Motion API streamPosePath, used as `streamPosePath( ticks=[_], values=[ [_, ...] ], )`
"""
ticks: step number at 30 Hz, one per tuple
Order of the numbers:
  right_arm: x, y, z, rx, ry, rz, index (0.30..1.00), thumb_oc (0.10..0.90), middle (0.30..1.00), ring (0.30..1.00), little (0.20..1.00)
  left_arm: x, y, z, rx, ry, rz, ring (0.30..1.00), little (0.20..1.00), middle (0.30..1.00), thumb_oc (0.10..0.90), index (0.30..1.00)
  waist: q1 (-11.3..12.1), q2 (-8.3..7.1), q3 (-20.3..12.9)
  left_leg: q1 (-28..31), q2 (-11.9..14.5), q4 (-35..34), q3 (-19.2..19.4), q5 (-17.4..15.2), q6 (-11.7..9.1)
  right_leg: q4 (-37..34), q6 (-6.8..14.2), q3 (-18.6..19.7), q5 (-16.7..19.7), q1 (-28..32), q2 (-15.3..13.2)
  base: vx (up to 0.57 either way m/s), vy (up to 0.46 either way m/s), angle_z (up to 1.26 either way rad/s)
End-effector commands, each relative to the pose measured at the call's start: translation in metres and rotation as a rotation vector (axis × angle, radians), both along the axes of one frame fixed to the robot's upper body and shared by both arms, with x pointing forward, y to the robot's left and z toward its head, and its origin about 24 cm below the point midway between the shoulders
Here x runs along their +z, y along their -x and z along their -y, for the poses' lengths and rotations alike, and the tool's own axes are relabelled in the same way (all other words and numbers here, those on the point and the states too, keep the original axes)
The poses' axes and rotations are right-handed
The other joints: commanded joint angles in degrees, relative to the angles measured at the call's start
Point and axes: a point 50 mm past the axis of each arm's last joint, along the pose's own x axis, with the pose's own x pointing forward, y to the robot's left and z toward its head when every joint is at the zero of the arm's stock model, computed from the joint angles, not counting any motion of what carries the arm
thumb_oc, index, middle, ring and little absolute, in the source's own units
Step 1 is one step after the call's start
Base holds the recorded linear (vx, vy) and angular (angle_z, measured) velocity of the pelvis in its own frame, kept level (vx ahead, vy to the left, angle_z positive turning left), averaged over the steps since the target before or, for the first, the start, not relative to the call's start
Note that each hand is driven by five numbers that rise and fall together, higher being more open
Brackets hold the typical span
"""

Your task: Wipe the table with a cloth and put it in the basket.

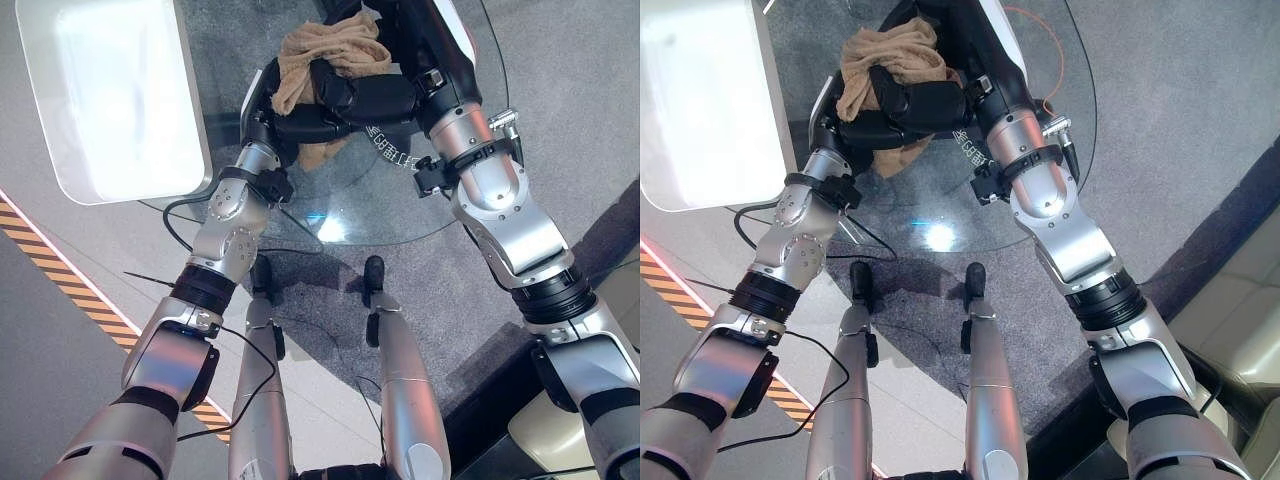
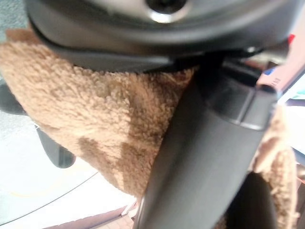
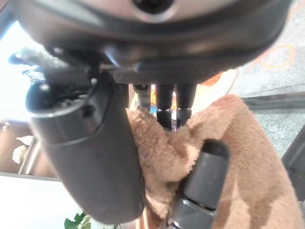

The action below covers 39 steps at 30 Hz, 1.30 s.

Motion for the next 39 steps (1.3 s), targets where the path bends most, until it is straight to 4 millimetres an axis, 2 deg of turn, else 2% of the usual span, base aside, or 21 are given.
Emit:
streamPosePath(
  ticks=[1,27,39],
  values=[
    [0.081,0.049,-0.004,0.161,-0.201,0.362,0.9,0.8,0.9,0.9,0.9,0.048,0.019,0.026,-0.171,0.045,0.233,0.3,0.2,0.3,0.1,0.3,1.28,-2.83,-1.36,1.4,-3.37,3.26,4.12,-7.13,4.27,-5.63,-2.49,-1.88,-0.23,5.05,6.79,0.0,0.0,0.0],
    [0.082,0.049,-0.003,0.238,-0.241,0.321,0.9,0.8,0.9,0.9,0.9,0.044,0.017,0.022,-0.188,0.076,0.206,0.3,0.2,0.3,0.1,0.3,1.49,-3.34,-1.37,2.26,-3.39,3.14,4.11,-7.11,4.29,-6.02,-2.64,-2.08,-0.14,6.19,6.87,0.0,0.0,0.0],
    [0.083,0.048,0.002,0.214,-0.251,0.318,0.9,0.8,0.9,0.9,0.9,0.049,0.017,0.016,-0.178,0.138,0.209,0.3,0.2,0.3,0.1,0.3,1.55,-3.79,-1.66,2.53,-3.21,3.3,4.16,-7.18,4.2,-5.92,-2.75,-2.18,-0.2,6.58,6.95,0.0,0.0,0.0]
  ],
)
